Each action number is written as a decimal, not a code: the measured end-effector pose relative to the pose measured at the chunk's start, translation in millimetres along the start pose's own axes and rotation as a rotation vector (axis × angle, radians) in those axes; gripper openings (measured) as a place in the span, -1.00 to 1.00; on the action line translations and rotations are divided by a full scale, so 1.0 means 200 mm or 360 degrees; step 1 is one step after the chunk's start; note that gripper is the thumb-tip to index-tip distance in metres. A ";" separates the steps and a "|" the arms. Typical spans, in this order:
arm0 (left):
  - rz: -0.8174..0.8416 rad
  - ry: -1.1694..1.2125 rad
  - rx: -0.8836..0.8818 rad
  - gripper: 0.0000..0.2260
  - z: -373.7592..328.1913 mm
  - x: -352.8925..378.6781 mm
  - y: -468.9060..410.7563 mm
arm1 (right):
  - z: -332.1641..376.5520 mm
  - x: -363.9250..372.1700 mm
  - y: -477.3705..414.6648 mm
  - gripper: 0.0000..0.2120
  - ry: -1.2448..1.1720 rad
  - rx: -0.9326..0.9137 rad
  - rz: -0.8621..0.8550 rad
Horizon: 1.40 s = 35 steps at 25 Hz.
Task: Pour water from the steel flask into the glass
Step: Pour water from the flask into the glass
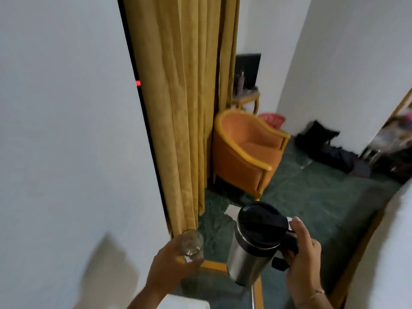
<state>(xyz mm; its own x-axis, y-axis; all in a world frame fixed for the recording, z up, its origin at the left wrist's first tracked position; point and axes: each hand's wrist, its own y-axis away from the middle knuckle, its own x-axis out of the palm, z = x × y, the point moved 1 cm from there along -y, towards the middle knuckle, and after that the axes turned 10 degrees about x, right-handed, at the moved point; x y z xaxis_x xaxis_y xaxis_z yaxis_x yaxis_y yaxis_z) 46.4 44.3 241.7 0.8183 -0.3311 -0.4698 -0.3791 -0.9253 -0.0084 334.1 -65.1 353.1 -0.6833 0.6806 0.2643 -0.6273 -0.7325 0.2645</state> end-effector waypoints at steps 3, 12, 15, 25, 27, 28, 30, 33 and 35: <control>-0.0078 0.0042 0.0179 -0.41 -0.32 -0.16 -0.09 | 0.36 0.08 0.00 -0.31 0.0012 -0.0066 0.0007; -0.0365 0.0144 0.0714 -0.30 -1.28 -0.66 -0.20 | 1.43 0.35 0.14 -0.49 0.0153 -0.0370 0.0180; -0.0390 0.0086 0.0853 -0.28 -1.48 -0.75 -0.19 | 1.71 0.41 0.19 -0.52 0.0254 -0.0472 0.0268; -0.0328 0.0059 0.1048 -0.39 -1.83 -0.81 -0.13 | 2.24 0.71 0.39 -0.47 0.0764 -0.0784 0.0302; -0.0336 0.0013 0.1095 -0.42 -1.86 -0.82 -0.11 | 2.28 0.75 0.42 -0.47 0.0835 -0.0816 0.0299; -0.0337 0.0003 0.1101 -0.42 -1.88 -0.82 -0.11 | 2.29 0.78 0.43 -0.47 0.0874 -0.0842 0.0292; -0.0344 0.0019 0.1087 -0.42 -1.90 -0.83 -0.12 | 2.31 0.84 0.46 -0.52 0.0993 -0.0908 0.0273; -0.0349 0.0061 0.1073 -0.37 -1.90 -0.83 -0.13 | 2.31 0.91 0.48 -0.59 0.1240 -0.1035 0.0204; -0.0338 0.0039 0.1097 -0.38 -1.90 -0.84 -0.13 | 2.30 0.94 0.49 -0.58 0.1389 -0.1117 0.0150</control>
<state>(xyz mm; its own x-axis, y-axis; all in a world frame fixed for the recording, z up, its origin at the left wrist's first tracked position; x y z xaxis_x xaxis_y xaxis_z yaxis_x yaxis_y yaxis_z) 83.9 54.1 656.3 0.9110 -0.1688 -0.3762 -0.3906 -0.6456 -0.6562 316.5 -2.0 855.7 -0.5942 0.5801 -0.5571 -0.4427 -0.8142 -0.3757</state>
